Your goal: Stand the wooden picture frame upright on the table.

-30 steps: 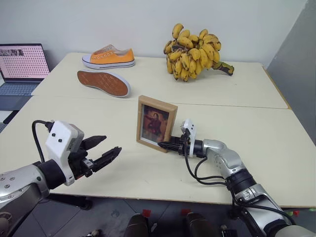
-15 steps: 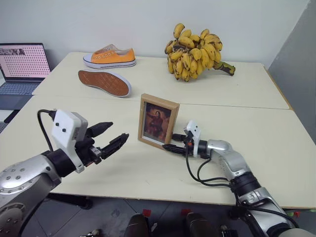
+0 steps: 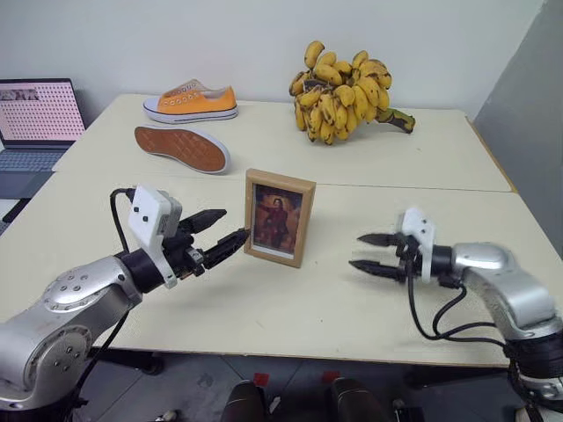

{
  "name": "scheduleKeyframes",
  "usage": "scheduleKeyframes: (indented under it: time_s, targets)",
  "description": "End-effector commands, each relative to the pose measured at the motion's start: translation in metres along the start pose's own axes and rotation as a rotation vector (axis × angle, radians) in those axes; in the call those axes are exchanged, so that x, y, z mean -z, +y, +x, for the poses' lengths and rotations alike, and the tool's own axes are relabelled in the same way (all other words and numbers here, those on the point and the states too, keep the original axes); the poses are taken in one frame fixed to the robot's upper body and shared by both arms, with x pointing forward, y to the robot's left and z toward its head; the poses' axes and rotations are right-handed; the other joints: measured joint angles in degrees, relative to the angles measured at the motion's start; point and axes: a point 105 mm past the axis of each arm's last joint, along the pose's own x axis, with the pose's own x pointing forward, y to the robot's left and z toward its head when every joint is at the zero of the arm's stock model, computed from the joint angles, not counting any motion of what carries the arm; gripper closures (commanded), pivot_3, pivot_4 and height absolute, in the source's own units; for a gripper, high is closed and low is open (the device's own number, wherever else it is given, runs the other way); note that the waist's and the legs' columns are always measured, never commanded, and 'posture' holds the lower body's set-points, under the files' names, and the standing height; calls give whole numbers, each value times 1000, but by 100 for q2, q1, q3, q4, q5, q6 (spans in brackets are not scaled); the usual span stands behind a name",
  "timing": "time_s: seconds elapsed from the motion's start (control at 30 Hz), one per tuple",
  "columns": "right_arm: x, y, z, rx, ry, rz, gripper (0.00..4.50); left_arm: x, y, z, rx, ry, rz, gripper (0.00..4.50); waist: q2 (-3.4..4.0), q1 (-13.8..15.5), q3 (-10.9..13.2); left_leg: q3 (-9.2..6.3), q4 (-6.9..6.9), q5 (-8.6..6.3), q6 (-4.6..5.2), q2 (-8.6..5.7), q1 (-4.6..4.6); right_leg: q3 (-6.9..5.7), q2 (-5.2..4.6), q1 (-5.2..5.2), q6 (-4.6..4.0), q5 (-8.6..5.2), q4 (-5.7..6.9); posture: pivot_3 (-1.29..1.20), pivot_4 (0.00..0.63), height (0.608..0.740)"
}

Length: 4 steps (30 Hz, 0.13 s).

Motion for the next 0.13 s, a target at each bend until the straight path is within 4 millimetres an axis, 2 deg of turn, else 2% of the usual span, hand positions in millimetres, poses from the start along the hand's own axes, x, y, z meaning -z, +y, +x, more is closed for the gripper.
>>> scheduleKeyframes:
  time_s: [0.03, 0.13]
  targets:
    - [-40, 6, -4, 17, -105, -12, 1477, -10, -2, 2, 35, -33, 20, 1045, -3, 5, -2, -1, 0, 0, 0, 0, 0, -1, 0, 2, 0, 0, -1, 0, 150, 740]
    - [-40, 9, -2, 18, -102, 8, 1477, -11, 3, 4, 15, -26, 27, 1045, -6, 9, -3, -4, -7, -1, 0, 1, -5, -7, -1, 7, 0, 0, -25, 0, 150, 740]
